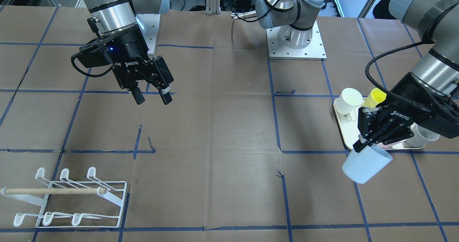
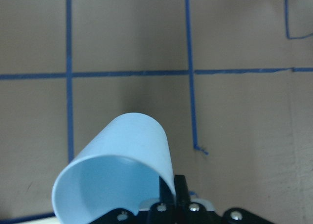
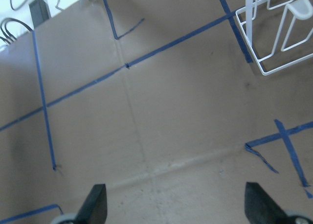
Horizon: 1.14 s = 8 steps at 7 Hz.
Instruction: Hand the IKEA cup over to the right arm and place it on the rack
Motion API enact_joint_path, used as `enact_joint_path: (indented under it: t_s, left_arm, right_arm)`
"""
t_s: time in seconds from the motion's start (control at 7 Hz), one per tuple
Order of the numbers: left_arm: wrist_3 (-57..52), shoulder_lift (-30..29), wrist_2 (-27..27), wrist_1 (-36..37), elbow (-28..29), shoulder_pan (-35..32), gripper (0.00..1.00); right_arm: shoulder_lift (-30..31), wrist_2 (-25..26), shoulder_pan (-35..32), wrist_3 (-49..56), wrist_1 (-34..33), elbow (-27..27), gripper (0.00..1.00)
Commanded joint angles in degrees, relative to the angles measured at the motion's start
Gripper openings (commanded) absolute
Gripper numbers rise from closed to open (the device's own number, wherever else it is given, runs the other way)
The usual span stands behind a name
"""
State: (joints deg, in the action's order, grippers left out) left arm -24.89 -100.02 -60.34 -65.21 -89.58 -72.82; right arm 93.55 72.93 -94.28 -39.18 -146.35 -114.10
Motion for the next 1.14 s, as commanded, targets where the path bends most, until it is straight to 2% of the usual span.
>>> enact_joint_path:
  t_s: [0.0, 0.14, 0.29, 0.43, 0.71, 0.86, 1.0]
  left_arm:
    - [-3.3, 2.4, 13.3, 13.5, -7.3, -1.9, 0.0]
    - [-3.8, 4.5, 18.2, 21.6, -13.4, -1.9, 0.0]
    - [-4.0, 6.1, 23.5, 32.2, -21.3, -2.0, 0.0]
    - [-3.6, 5.2, 25.6, 44.8, -27.9, -2.0, 0.0]
    - [-3.7, 4.1, 30.8, 55.2, -32.0, -2.4, 0.0]
    - [-3.9, 3.7, 31.1, 57.3, -33.3, -4.6, 0.0]
    - [-3.9, 2.7, 31.1, 61.4, -33.9, -6.5, 0.0]
  right_arm:
    - [-1.6, -2.4, 0.0, -12.4, -11.9, -2.4, 1.0]
    - [-3.7, -5.6, 0.0, -19.6, -22.0, -5.7, 1.0]
    - [-5.2, -6.6, 0.0, -26.5, -30.6, -9.2, 1.0]
    - [-5.9, -6.6, -0.1, -31.2, -36.7, -11.5, 1.0]
    - [-10.5, -6.6, -0.9, -44.1, -49.6, -12.6, 1.0]
    - [-13.1, -6.3, -3.1, -49.5, -54.0, -12.6, 1.0]
    - [-14.6, -6.2, -4.4, -51.7, -54.7, -12.2, 1.0]
